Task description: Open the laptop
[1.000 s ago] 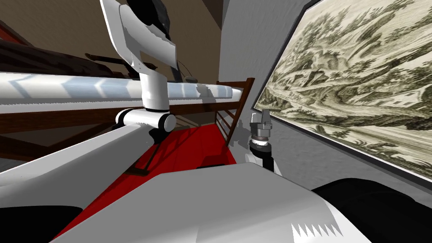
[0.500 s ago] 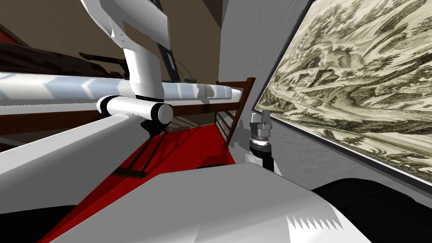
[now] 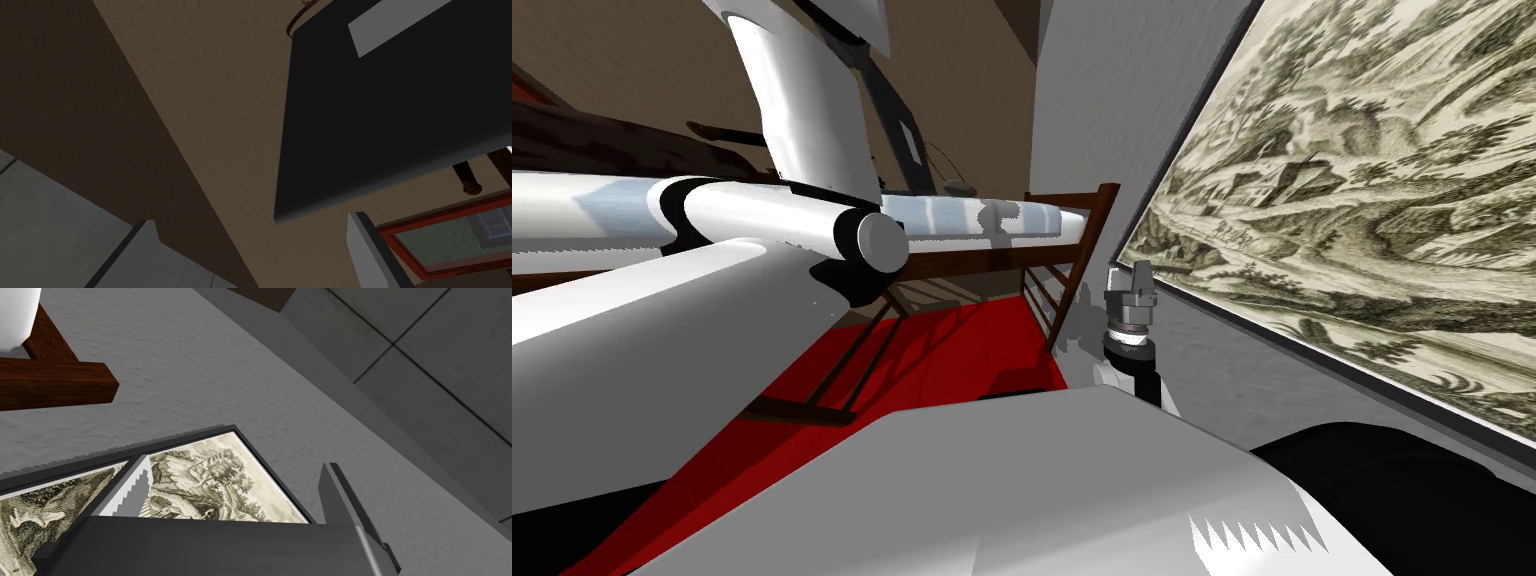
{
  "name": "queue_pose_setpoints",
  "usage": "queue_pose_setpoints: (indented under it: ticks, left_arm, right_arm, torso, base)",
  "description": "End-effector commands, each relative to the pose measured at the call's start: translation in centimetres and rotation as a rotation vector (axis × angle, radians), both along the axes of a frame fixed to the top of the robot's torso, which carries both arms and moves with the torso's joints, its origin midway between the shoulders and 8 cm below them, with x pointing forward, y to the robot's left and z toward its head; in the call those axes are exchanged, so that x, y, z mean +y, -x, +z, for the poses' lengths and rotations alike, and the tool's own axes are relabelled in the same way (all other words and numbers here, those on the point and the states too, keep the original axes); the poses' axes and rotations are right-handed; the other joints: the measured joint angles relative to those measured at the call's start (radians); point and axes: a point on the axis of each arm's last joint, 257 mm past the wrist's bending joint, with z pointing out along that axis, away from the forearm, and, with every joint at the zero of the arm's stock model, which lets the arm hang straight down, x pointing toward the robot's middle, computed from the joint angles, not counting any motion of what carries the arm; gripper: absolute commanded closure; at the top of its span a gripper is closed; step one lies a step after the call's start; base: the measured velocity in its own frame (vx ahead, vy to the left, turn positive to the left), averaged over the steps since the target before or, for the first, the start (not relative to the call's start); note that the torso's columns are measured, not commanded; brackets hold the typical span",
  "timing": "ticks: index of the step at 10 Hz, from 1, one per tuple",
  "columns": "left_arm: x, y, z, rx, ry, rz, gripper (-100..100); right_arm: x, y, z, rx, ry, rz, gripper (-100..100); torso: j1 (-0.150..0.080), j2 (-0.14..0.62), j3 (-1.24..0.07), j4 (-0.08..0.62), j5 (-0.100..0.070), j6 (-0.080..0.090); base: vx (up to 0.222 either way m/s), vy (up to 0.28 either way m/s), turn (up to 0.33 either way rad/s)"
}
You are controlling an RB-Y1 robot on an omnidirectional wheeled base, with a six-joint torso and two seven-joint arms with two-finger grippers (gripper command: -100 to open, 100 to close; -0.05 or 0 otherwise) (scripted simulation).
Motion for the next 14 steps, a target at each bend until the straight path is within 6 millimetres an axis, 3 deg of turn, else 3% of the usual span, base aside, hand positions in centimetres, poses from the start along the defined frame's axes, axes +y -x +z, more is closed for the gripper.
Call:
queue_pose_setpoints:
  ticks: [1,8,12,13,14]
  left_arm:
    - [1.7,0.6,0.2,0.063,0.032,0.042,-100]
    - [5.3,2.0,-0.4,0.219,0.105,0.118,-100]
    - [5.4,2.3,-0.2,0.226,0.109,0.123,-100]
    - [5.4,2.4,-0.1,0.226,0.109,0.123,100]
    - [6.8,2.9,-0.3,0.216,0.186,0.112,100]
  right_arm:
    - [0.0,0.0,0.0,0.000,0.000,0.000,0]
    - [0.0,0.0,0.0,0.000,0.000,0.000,0]
    - [0.0,0.0,0.0,0.000,0.000,0.000,0]
    - [0.0,0.0,0.0,0.000,0.000,0.000,0]
    - [0.0,0.0,0.0,0.000,0.000,0.000,0]
  torso:
    - [0.001,0.000,0.000,0.000,0.000,0.000]
    - [0.001,0.001,0.001,0.000,0.000,0.000]
    - [0.004,-0.002,-0.001,0.000,0.001,0.000]
    - [0.002,-0.001,-0.001,-0.001,0.001,0.000]
    - [-0.001,0.002,0.001,0.000,-0.001,0.001]
  base:
    - [0.057,-0.032,0.009]
    - [0.050,-0.026,0.013]
    - [0.058,0.015,-0.006]
    - [0.005,0.003,0.012]
    - [0.013,0.017,0.004]
